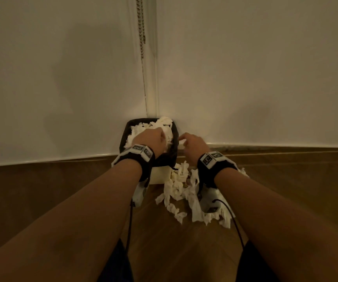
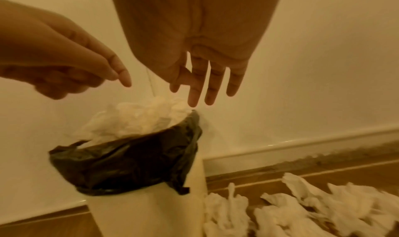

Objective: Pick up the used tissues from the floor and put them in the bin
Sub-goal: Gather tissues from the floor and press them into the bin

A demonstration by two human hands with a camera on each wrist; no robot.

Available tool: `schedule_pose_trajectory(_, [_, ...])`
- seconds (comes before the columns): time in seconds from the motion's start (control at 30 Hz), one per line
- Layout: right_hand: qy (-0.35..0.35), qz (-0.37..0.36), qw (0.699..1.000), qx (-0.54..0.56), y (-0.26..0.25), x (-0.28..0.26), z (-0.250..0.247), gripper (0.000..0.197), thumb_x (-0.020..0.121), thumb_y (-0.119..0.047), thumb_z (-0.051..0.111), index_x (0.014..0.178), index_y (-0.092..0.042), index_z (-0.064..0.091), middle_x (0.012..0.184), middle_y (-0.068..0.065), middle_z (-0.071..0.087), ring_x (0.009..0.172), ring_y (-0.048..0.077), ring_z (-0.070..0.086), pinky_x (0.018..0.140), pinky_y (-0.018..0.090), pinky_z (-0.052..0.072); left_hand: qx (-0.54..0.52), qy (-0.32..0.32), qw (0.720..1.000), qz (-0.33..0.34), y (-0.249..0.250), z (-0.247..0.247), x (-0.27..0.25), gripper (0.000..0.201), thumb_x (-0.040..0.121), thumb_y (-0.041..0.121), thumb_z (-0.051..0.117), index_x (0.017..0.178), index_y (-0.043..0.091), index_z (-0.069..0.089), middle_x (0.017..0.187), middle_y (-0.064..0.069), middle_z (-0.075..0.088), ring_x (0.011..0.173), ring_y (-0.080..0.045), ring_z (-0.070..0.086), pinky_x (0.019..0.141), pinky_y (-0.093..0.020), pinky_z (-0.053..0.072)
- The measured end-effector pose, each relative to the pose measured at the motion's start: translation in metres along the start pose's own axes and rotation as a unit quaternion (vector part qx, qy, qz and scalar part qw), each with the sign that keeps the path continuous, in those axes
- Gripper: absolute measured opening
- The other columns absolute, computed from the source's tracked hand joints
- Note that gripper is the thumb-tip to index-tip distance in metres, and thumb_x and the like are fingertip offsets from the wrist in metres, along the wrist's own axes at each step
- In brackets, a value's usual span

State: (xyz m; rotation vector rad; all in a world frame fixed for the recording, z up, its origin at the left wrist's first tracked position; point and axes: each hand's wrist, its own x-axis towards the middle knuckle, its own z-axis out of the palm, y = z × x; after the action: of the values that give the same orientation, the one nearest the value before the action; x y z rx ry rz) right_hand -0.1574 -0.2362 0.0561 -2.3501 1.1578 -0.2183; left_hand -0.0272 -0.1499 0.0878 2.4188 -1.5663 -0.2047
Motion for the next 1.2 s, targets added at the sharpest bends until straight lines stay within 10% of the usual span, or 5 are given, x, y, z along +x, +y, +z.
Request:
schedule_pose_trajectory(0.27, [-0.079,0.080,0.989,-0.094,0.069,-0.017,-0.014,0.025,0.093,-0.018,0.053,0.114,-0.012,0.065,0.119,0.009,0.063,0.109,0.025,0.059,0.091,0.031,0.046,0.028,-0.203,0.975,0.080,0.046,0.058,-0.017,0.029,0.096,0.016,0.038,0.116,0.021,0.058,0.122,-0.008,0.058,0.103,-0.025,0.059,0.081,-0.030,0.047])
schedule_pose_trajectory(0.87, [-0.218,0.059,0.960,-0.166,0.114,-0.011,0.070,0.035,0.093,-0.021,0.048,0.128,-0.021,0.055,0.134,0.010,0.050,0.116,0.032,0.052,0.090,0.038,0.046,0.041,-0.295,0.954,-0.026,0.007,0.201,-0.049,0.041,0.093,0.022,0.052,0.132,0.013,0.042,0.134,-0.014,0.045,0.118,-0.030,0.049,0.094,-0.034,0.041])
schedule_pose_trajectory(1.2, [-0.319,0.121,0.909,-0.238,0.142,-0.021,0.120,0.082,0.074,-0.057,0.067,0.140,-0.054,0.018,0.155,0.005,-0.014,0.139,0.050,0.007,0.103,0.063,0.033,0.079,-0.329,0.941,-0.015,-0.004,0.244,-0.066,0.047,0.089,0.049,0.052,0.134,0.035,0.045,0.150,-0.012,0.018,0.140,-0.038,0.016,0.112,-0.045,0.027])
